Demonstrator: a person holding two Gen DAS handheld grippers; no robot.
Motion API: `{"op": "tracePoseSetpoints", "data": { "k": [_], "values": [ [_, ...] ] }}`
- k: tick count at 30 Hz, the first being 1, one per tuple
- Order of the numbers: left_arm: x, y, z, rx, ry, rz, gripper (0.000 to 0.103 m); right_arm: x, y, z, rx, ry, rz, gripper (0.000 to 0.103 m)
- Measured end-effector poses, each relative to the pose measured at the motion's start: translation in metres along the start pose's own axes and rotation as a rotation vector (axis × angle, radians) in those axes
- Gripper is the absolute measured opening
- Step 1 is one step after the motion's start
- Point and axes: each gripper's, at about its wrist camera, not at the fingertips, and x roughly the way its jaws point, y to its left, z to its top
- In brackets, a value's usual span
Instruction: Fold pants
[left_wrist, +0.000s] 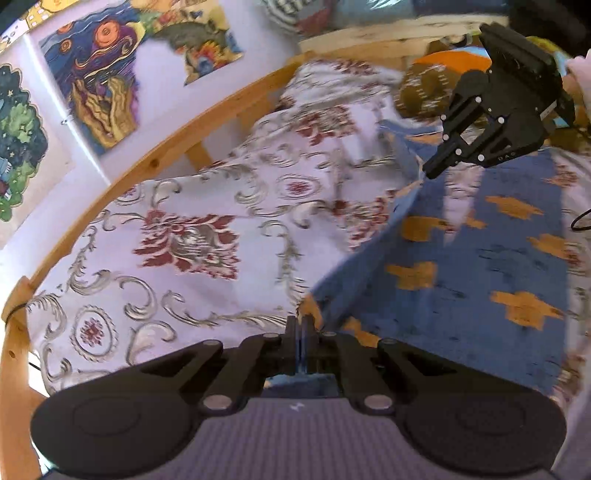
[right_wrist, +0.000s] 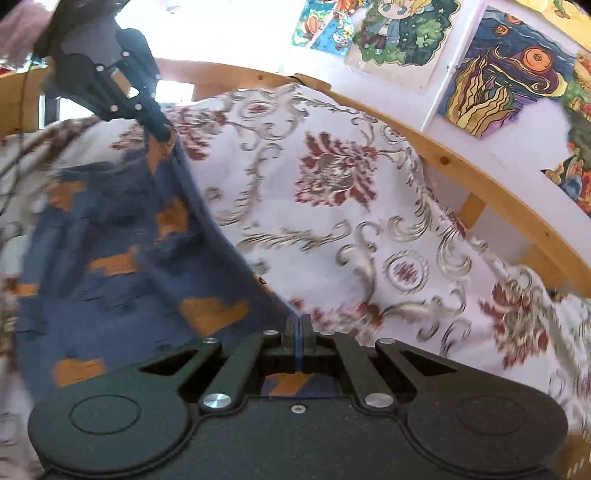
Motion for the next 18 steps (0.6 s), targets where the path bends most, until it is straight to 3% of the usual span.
{"op": "tracePoseSetpoints", "data": {
  "k": [8,12,18],
  "values": [
    [-0.036,-0.045,-0.026,0.075,-0.009,-0.072,0.001,-0.057,0.065,-0.031,0.06,0.025,0.039,0.0],
    [-0.04,-0.067,-0.042,0.107,0.007,-0.109,0.001,-0.067,0.095,-0.049,0.088,0.061,0.064,0.0],
    [-0.037,-0.088,-0.067,0.078,0.041,-0.153,0.001,-0.069,0.125,-0.07,0.133,0.09,0.076,0.0]
  ]
}}
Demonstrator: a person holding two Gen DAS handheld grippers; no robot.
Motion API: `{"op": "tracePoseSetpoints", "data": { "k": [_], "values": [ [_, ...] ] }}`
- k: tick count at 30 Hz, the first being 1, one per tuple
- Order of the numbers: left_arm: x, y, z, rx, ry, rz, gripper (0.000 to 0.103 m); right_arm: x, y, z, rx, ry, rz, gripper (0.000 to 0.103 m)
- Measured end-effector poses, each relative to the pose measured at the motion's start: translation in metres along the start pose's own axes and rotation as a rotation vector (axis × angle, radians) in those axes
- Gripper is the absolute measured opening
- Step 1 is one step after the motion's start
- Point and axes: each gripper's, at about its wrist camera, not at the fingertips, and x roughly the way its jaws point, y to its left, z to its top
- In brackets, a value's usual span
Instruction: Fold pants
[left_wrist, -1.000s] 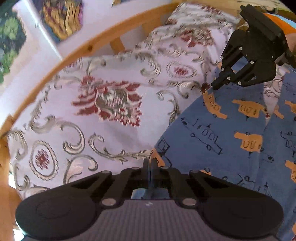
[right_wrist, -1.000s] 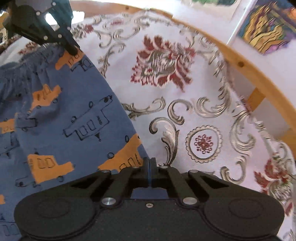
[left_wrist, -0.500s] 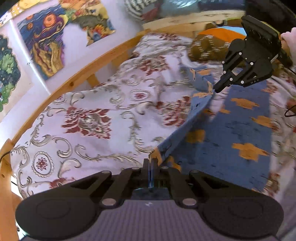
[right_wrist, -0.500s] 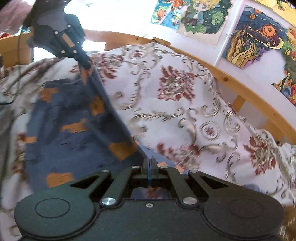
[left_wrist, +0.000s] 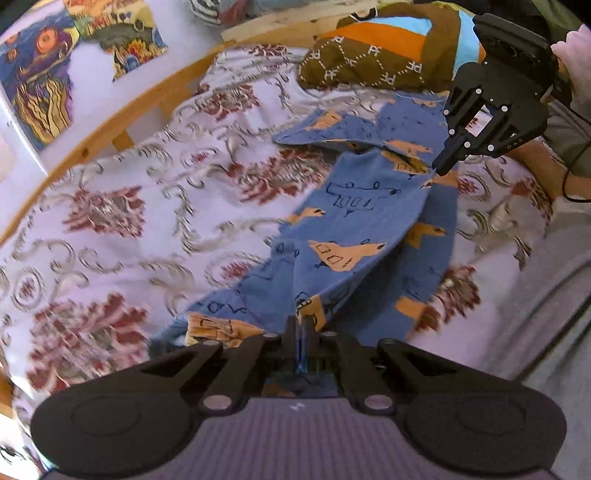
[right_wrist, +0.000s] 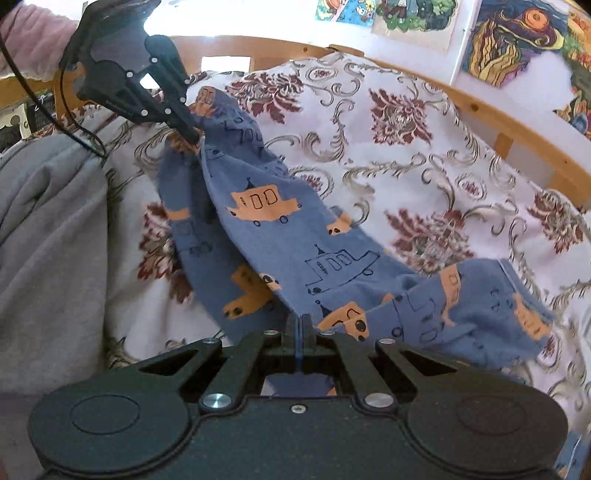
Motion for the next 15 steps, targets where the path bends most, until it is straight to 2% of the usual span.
{"op": "tracePoseSetpoints", "data": {
  "k": [7,15],
  "values": [
    [0.003,-0.01,-0.016,-0.075,0.006,-0.05,0.001,-0.004,0.0,-0.009,0.054,0.001,-0.008,0.0],
    [0.003,-0.012,-0.024,-0.103,0.021,-0.092,0.001,-0.004,0.005,-0.016,0.072,0.022,0.006,0.0]
  ]
}}
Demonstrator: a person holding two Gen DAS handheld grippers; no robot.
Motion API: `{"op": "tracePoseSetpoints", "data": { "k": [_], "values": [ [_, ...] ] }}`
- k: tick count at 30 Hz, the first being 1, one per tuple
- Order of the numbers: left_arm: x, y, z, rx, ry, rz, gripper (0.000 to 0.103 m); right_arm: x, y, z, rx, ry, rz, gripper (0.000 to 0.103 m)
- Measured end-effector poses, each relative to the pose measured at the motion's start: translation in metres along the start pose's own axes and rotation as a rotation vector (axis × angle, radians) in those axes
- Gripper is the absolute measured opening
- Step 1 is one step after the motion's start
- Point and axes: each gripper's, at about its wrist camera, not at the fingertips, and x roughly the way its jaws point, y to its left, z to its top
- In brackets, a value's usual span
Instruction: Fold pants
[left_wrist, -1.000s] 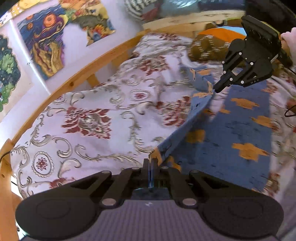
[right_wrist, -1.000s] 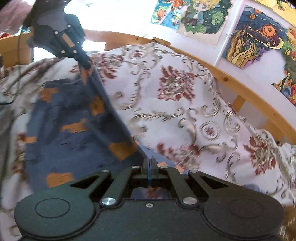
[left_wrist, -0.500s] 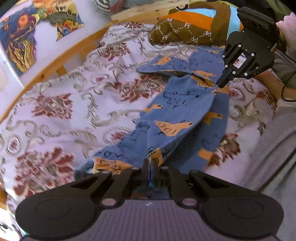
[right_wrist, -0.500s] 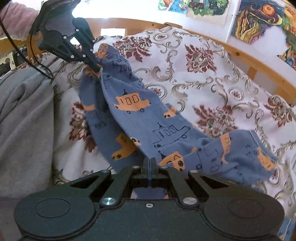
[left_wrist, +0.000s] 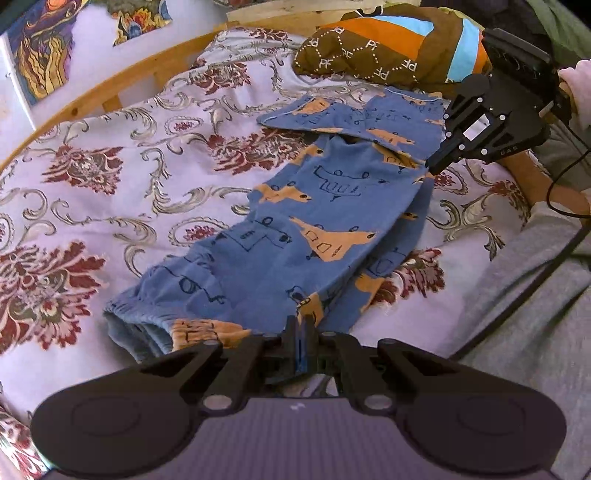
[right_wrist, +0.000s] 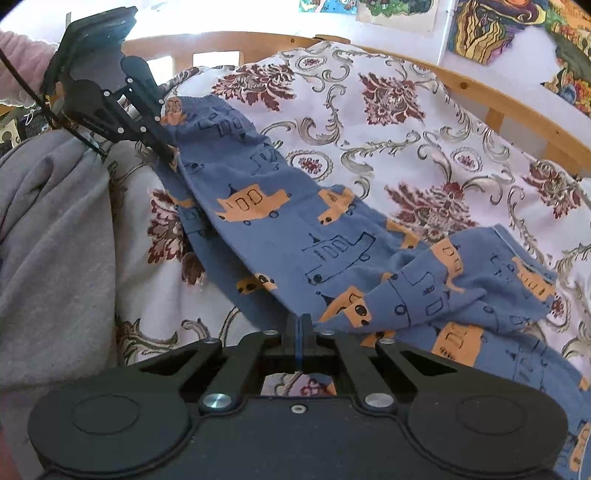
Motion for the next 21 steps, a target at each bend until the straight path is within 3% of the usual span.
{"op": "tracePoseSetpoints", "data": {
  "k": [6,9,10,11,13,15,17,19,21],
  "values": [
    [0.007,0.001,-0.004,-0.02,0.041,-0.02,0.002,0.009,0.006,-0.011,0.0,0.027,0.009,0.0],
    [0.004,0.004,-0.005,-0.046,0.042,-0.037,0.01,0.01,0.007,-0.014,0.034,0.021,0.015,0.0],
    [0.001,0.006,-0.004,-0.06,0.04,-0.045,0.021,0.009,0.006,-0.015,0.045,0.014,0.016,0.003],
    [-0.002,0.009,-0.002,-0.076,0.04,-0.055,0.039,0.008,0.006,-0.016,0.055,0.009,0.017,0.007],
    [-0.01,0.014,0.003,-0.102,0.037,-0.075,0.058,0.004,0.006,-0.016,0.074,0.0,0.017,0.017],
    [-0.019,0.016,0.011,-0.108,0.03,-0.071,0.06,-0.002,0.005,-0.016,0.092,-0.017,0.009,0.02],
    [-0.03,0.015,0.023,-0.106,0.014,-0.052,0.075,-0.01,0.003,-0.016,0.12,-0.039,0.002,0.031],
    [-0.04,0.012,0.036,-0.114,-0.012,-0.043,0.087,-0.02,0.0,-0.015,0.15,-0.07,-0.013,0.057],
    [-0.048,0.007,0.05,-0.131,-0.043,-0.037,0.095,-0.031,-0.002,-0.015,0.177,-0.104,-0.029,0.074]
  ]
}}
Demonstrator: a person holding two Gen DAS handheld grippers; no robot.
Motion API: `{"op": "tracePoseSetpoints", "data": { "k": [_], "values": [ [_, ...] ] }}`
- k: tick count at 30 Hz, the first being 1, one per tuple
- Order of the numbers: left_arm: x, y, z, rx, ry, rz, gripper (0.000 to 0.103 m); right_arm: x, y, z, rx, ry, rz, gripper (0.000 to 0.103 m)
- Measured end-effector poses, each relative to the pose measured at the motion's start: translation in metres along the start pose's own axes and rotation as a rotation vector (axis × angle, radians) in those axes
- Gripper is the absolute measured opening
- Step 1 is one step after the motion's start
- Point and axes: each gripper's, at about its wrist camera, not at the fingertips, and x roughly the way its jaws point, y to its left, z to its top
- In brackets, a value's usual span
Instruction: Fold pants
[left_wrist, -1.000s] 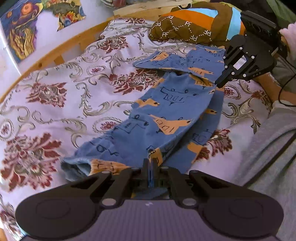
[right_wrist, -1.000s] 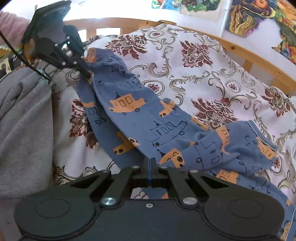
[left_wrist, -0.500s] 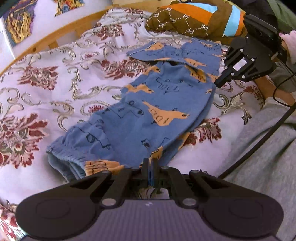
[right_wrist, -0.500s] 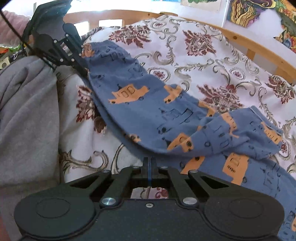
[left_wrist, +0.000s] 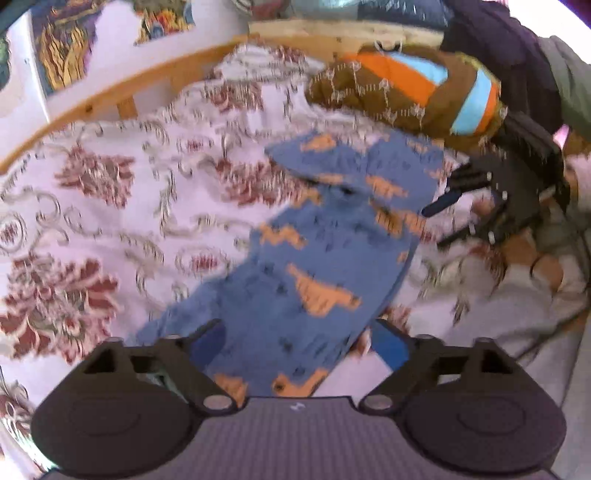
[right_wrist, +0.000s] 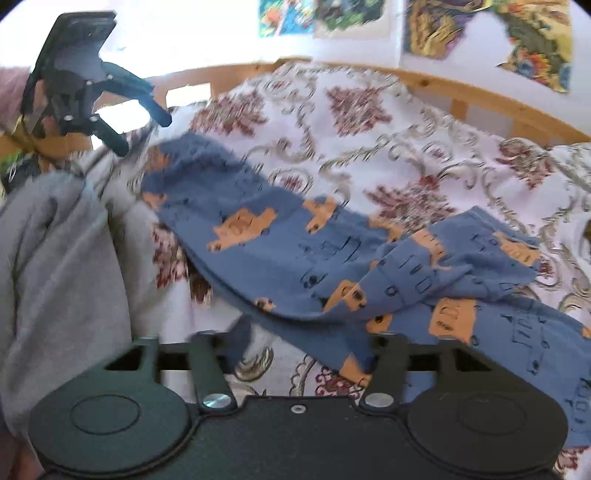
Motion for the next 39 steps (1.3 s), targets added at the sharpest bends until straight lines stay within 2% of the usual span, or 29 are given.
{"op": "tracePoseSetpoints", "data": {
  "k": [1,2,3,5,10,14,17,20,22,25,28,31,33,39],
  "values": [
    [-0.003,-0.004,0.007,-0.011,-0.021,0.007,0.101,-0.006,-0.001,0.0,0.013,-0.02,-0.011,0.086],
    [-0.005,-0.008,0.013,-0.025,-0.041,0.014,0.103,-0.013,-0.002,0.001,0.03,-0.042,-0.03,0.092],
    [-0.006,-0.013,0.02,-0.044,-0.062,0.013,0.103,-0.018,-0.003,0.001,0.044,-0.06,-0.044,0.103],
    [-0.006,-0.021,0.034,-0.083,-0.089,0.006,0.103,-0.032,-0.006,0.0,0.078,-0.105,-0.098,0.102],
    [0.015,-0.054,0.067,-0.194,-0.13,-0.029,0.103,-0.057,-0.019,-0.008,0.143,-0.152,-0.286,0.102],
    [0.052,-0.089,0.089,-0.27,-0.138,-0.041,0.103,-0.071,-0.042,-0.016,0.231,-0.134,-0.402,0.102],
    [0.089,-0.109,0.098,-0.401,-0.114,-0.028,0.103,-0.084,-0.068,-0.022,0.321,-0.106,-0.473,0.102],
    [0.123,-0.119,0.098,-0.587,-0.085,-0.035,0.103,-0.096,-0.09,-0.028,0.363,-0.088,-0.515,0.102],
    [0.144,-0.123,0.093,-0.678,-0.069,-0.065,0.103,-0.105,-0.101,-0.032,0.362,-0.07,-0.514,0.102],
    [0.17,-0.129,0.088,-0.738,-0.034,-0.064,0.103,-0.116,-0.117,-0.033,0.343,-0.039,-0.472,0.102],
    [0.185,-0.134,0.085,-0.717,-0.027,-0.058,0.103,-0.12,-0.132,-0.03,0.34,0.0,-0.425,0.102],
    [0.186,-0.141,0.081,-0.639,-0.06,-0.017,0.103,-0.116,-0.146,-0.019,0.347,0.034,-0.354,0.102],
    [0.186,-0.145,0.079,-0.609,-0.079,0.001,0.103,-0.106,-0.157,-0.007,0.354,0.074,-0.316,0.102],
    [0.188,-0.148,0.076,-0.611,-0.105,0.024,0.103,-0.054,-0.184,0.038,0.362,0.214,-0.169,0.102]
  ]
}}
